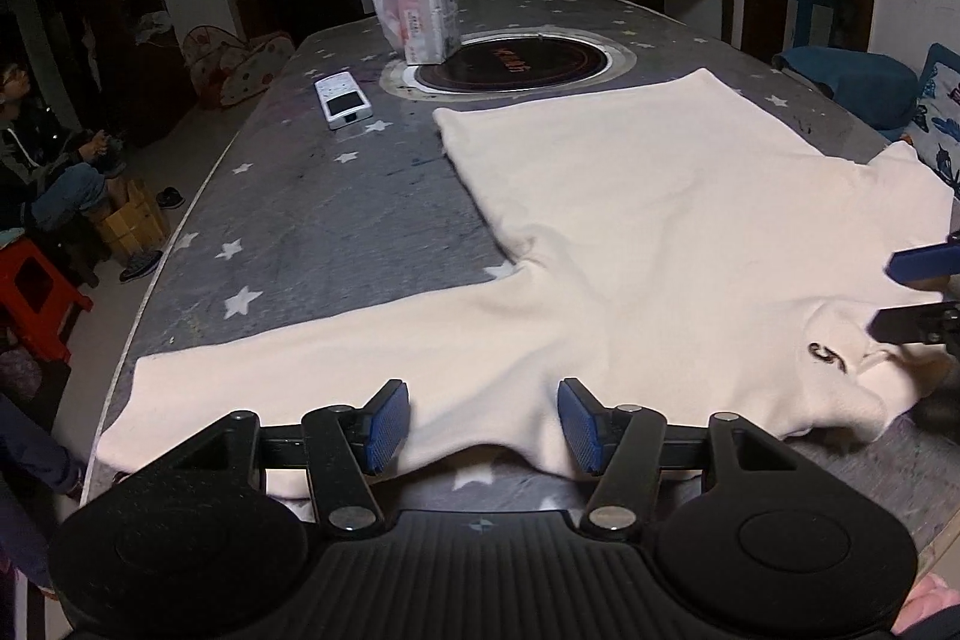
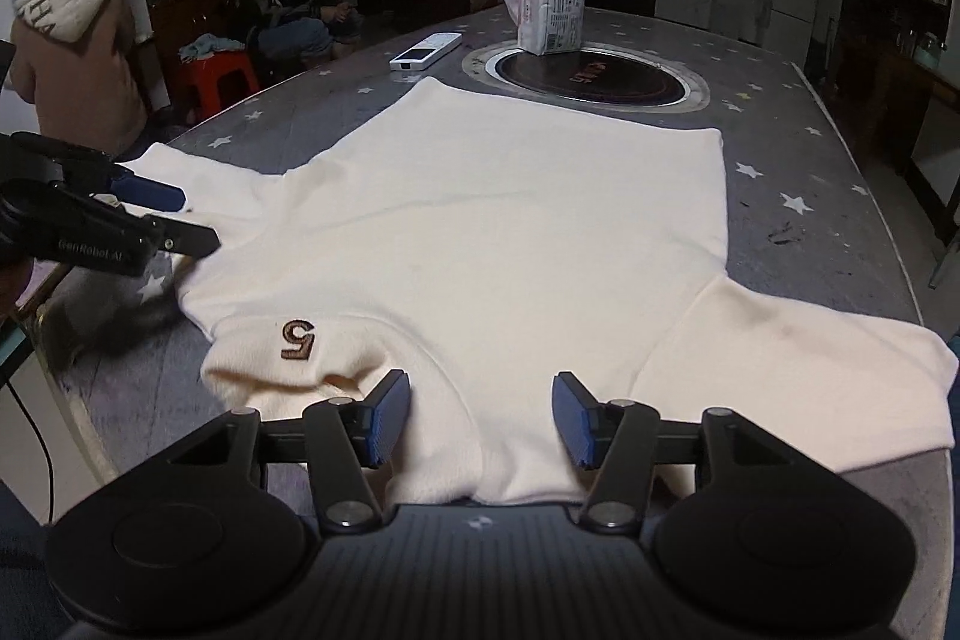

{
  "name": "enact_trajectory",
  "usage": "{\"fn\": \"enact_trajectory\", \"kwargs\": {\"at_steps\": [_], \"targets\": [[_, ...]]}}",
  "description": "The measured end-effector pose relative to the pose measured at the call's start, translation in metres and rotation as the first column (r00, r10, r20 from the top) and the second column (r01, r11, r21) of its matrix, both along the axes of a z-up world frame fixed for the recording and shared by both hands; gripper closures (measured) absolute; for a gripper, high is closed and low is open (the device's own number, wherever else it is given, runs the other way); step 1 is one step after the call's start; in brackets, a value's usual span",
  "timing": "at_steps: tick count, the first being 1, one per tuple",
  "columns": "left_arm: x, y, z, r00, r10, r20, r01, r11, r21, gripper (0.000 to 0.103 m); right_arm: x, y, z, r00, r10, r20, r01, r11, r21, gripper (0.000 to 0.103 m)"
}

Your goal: Fold clothes

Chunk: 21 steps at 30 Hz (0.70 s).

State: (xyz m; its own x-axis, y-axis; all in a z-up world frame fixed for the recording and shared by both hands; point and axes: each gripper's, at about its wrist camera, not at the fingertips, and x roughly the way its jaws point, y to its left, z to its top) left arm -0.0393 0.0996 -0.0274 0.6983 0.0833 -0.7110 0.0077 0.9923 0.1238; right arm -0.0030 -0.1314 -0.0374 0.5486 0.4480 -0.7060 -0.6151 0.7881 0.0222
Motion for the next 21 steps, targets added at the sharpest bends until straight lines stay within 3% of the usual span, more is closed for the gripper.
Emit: {"fn": "enact_trajectory", "kwargs": {"at_steps": [15,21], "targets": [[0.011,0.008,-0.002,0.999,0.036,0.004,-0.036,0.999,0.03,0.042,-0.002,-0.017,0.008,0.999,-0.04,-0.005,0.04,0.998,0.048,0.047],[0.012,0.009,-0.001,0.998,0.055,-0.006,-0.055,0.998,0.023,0.039,0.018,-0.023,0.01,0.992,-0.123,0.008,0.122,0.99,0.068,0.046]]}}
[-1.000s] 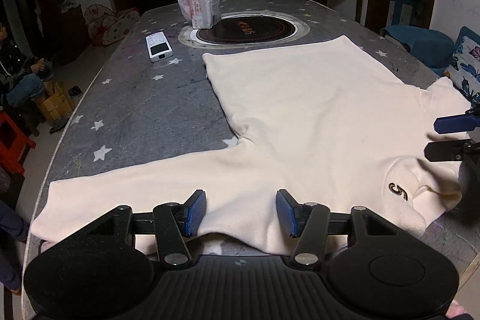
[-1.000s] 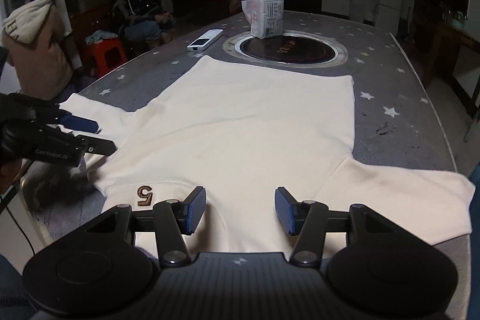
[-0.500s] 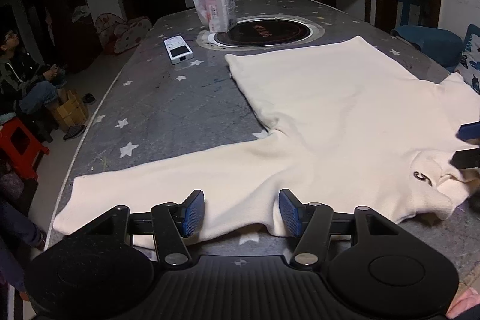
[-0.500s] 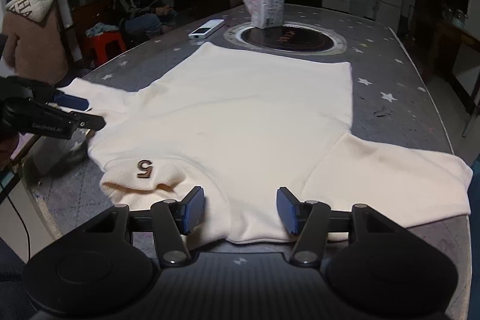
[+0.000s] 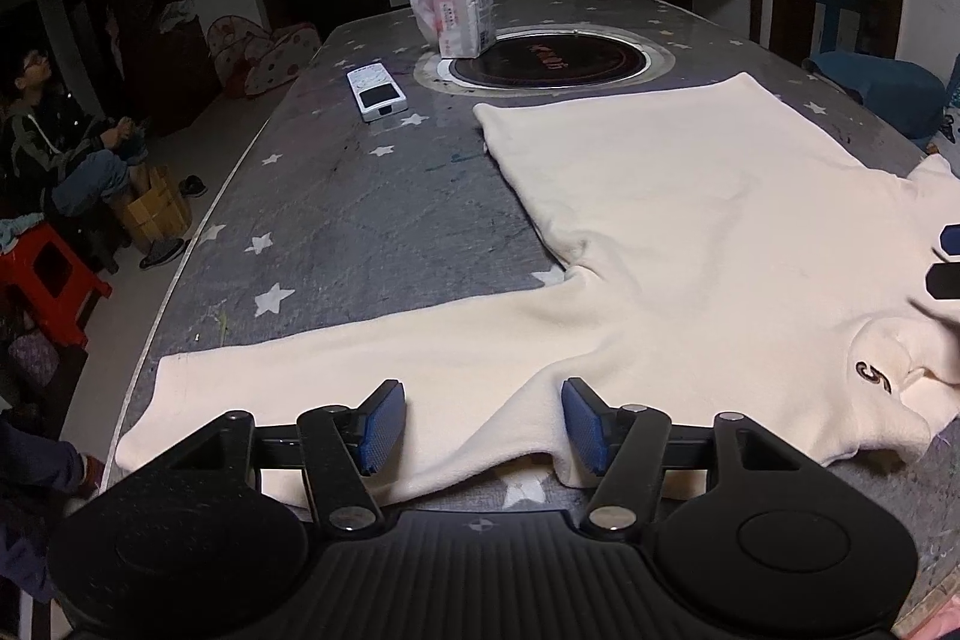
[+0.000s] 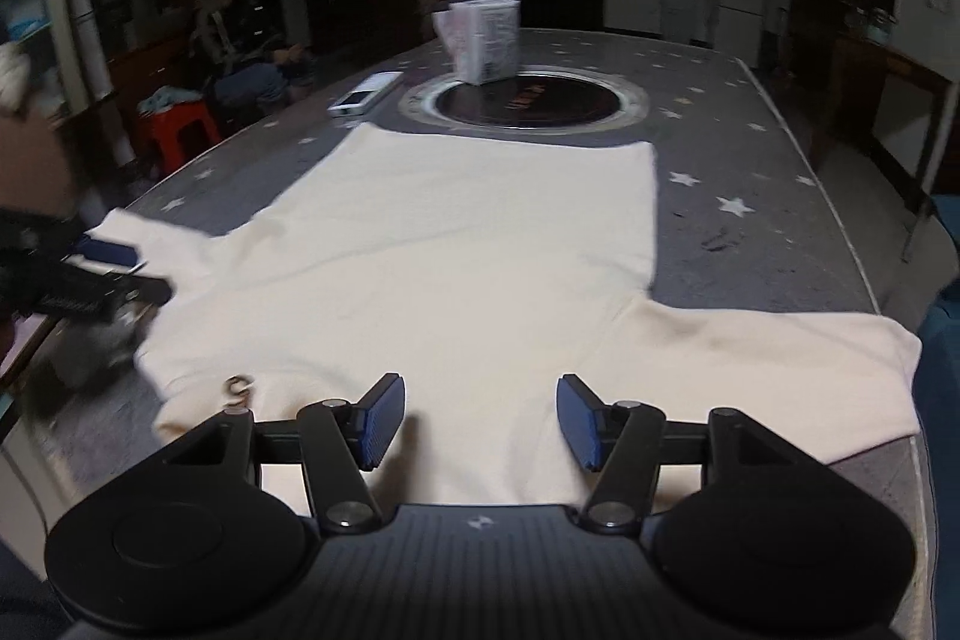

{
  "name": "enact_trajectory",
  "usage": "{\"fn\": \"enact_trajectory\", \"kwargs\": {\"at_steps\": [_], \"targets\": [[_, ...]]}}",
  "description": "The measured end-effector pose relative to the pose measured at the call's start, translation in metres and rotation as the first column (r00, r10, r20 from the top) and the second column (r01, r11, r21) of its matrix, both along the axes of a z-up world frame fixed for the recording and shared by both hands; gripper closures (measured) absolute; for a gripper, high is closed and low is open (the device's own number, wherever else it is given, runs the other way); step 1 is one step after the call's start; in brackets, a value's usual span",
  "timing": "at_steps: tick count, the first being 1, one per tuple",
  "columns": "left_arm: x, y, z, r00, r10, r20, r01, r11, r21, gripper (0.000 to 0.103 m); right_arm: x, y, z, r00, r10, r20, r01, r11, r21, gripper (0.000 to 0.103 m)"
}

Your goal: Fold clothes

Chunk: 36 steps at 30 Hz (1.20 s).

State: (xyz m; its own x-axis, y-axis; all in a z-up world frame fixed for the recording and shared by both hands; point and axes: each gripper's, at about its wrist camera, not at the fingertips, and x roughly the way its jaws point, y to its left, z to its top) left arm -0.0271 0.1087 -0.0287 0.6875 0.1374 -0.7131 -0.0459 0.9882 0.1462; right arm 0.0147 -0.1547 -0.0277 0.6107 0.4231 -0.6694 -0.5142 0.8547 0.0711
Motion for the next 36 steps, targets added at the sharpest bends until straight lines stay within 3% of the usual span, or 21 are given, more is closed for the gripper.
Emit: {"fn": "enact_trajectory", "kwargs": {"at_steps": [5,22,36], "targets": [[0.001,-0.001,0.001,1.0,0.018,-0.007,-0.018,1.0,0.007,0.036,0.007,-0.005,-0.012,0.998,-0.043,-0.036,0.043,0.999,-0.005,0.044],[0.004,-0.018,0.005,0.995,0.089,-0.04,-0.086,0.994,0.065,0.014,-0.003,0.0,-0.017,0.998,-0.058,-0.006,0.058,0.998,-0.018,0.022],[0.005,-0.034,0.011,0.996,0.081,-0.044,-0.077,0.993,0.084,0.006,-0.007,0.0,-0.019,0.997,-0.074,0.012,0.074,0.997,-0.013,0.017]]}}
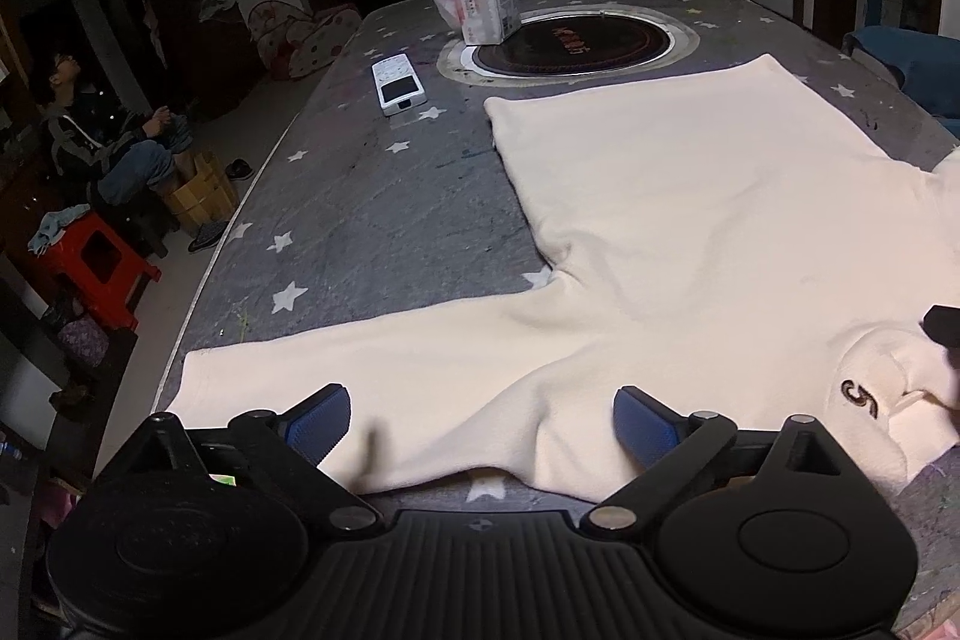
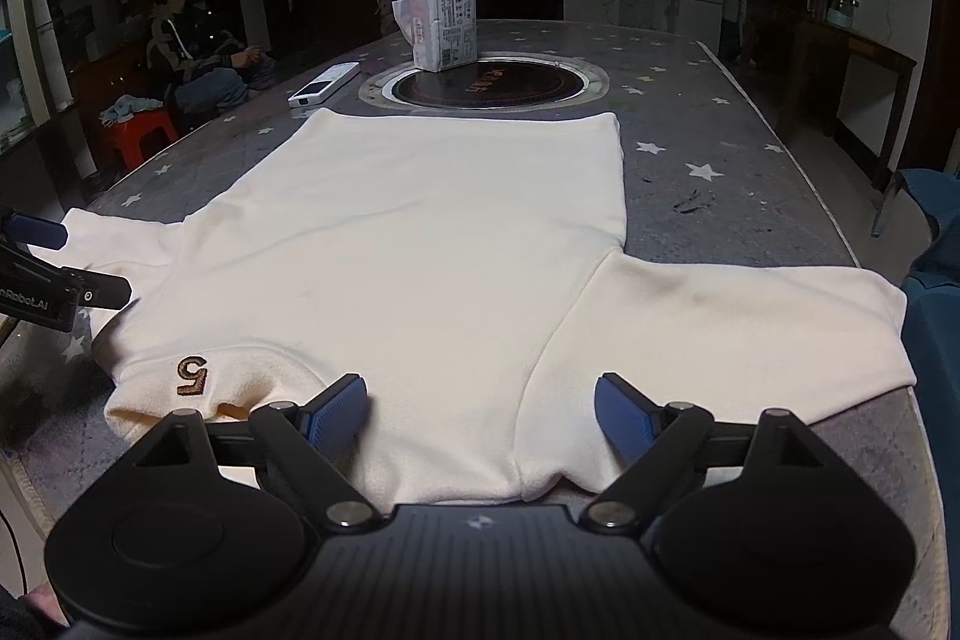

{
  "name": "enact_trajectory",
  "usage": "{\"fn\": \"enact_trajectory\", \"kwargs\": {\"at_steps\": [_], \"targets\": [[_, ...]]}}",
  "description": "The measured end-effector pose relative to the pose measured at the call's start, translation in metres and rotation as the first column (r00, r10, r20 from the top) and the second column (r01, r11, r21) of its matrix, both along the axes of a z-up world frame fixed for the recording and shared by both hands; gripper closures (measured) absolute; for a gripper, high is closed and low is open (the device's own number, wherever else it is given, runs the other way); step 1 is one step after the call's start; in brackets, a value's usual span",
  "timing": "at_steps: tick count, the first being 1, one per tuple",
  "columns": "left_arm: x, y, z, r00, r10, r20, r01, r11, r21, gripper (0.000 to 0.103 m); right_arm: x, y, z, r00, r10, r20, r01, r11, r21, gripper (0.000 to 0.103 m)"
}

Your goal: Fold clothes

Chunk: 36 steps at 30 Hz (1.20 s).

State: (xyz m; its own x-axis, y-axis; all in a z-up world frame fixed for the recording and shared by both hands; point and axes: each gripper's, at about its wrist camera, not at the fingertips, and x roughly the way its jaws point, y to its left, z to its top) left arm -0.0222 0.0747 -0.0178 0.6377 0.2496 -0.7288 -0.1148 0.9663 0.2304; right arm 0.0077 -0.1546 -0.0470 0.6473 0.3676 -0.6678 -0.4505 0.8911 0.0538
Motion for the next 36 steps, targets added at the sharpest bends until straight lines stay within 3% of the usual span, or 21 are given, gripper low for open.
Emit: {"fn": "enact_trajectory", "kwargs": {"at_steps": [21,25,29,36], "targets": [[0.012,-0.035,0.008,0.997,-0.071,0.011,0.071,0.997,-0.012,0.0,0.003,-0.022,0.004,0.999,-0.054,-0.001,0.054,0.999,0.006,0.014],[0.015,-0.044,0.007,0.995,-0.094,0.011,0.095,0.995,-0.024,0.0,0.006,-0.027,0.002,0.998,-0.069,-0.013,0.069,0.998,0.011,0.014],[0.019,-0.055,0.007,0.993,-0.122,0.011,0.122,0.992,-0.032,0.0,0.004,-0.026,0.0,0.998,-0.067,0.007,0.067,0.997,-0.047,0.014],[0.027,-0.076,0.009,0.983,-0.181,0.022,0.182,0.982,-0.048,0.0,0.006,-0.04,0.008,0.993,-0.115,0.006,0.115,0.993,-0.02,0.018]]}}
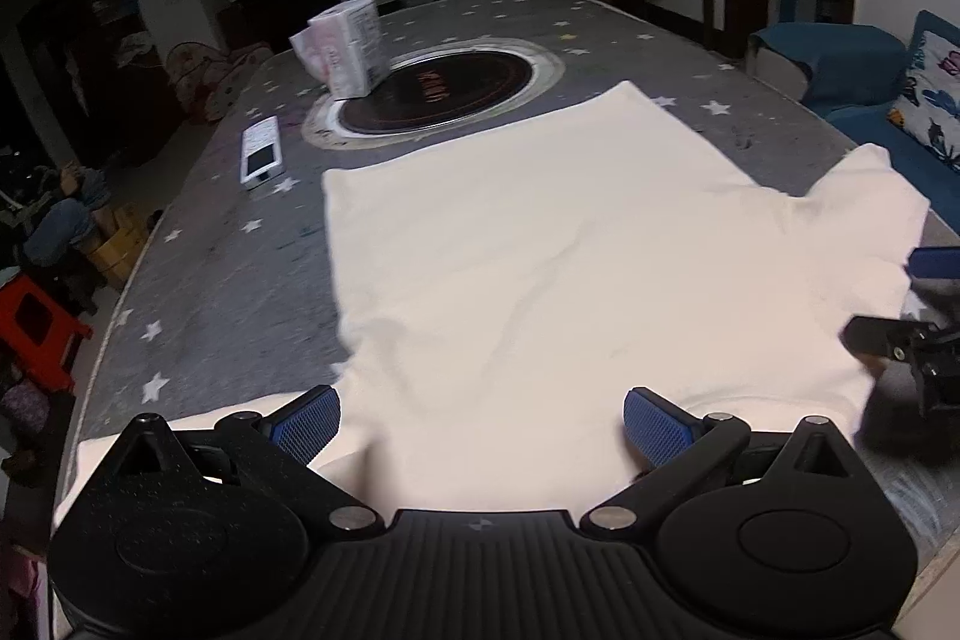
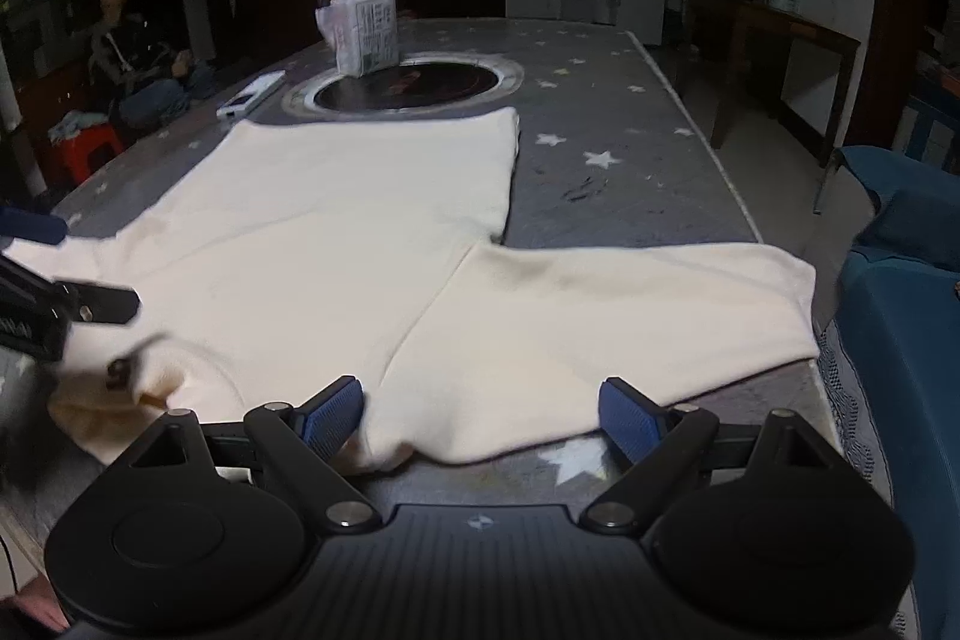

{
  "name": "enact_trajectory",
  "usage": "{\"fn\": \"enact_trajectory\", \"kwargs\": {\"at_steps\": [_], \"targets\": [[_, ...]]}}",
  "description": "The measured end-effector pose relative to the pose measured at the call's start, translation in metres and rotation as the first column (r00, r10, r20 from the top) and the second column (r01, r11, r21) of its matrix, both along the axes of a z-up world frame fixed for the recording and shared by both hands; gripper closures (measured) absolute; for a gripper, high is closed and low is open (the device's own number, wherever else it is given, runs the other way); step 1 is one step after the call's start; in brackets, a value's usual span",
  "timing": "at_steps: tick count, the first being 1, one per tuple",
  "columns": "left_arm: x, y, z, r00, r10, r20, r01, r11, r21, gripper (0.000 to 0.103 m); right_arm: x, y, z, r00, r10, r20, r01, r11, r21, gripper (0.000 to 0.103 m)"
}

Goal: Fold clothes
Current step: 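Grasp the sweatshirt sleeve cuff with the right gripper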

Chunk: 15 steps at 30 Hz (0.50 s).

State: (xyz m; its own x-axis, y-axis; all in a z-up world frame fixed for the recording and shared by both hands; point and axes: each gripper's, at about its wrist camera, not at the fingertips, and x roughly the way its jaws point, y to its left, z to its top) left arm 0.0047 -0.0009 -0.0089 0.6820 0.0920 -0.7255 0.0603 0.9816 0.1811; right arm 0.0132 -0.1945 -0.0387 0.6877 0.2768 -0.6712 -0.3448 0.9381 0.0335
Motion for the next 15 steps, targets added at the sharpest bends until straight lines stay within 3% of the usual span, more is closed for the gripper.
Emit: {"fn": "enact_trajectory", "kwargs": {"at_steps": [7,12,15], "targets": [[0.002,-0.021,-0.007,0.997,-0.083,0.011,0.083,0.996,-0.014,0.001,0.024,-0.007,-0.001,1.0,-0.031,-0.007,0.031,0.999,0.021,0.029],[0.0,-0.029,-0.019,0.991,-0.131,-0.026,0.131,0.991,0.009,0.001,0.031,-0.024,-0.006,0.996,-0.085,-0.012,0.085,0.996,0.0,0.03],[0.0,-0.03,-0.018,0.99,-0.141,-0.024,0.141,0.99,0.002,0.001,0.037,-0.049,-0.003,0.986,-0.169,-0.009,0.169,0.985,0.027,0.03]]}}
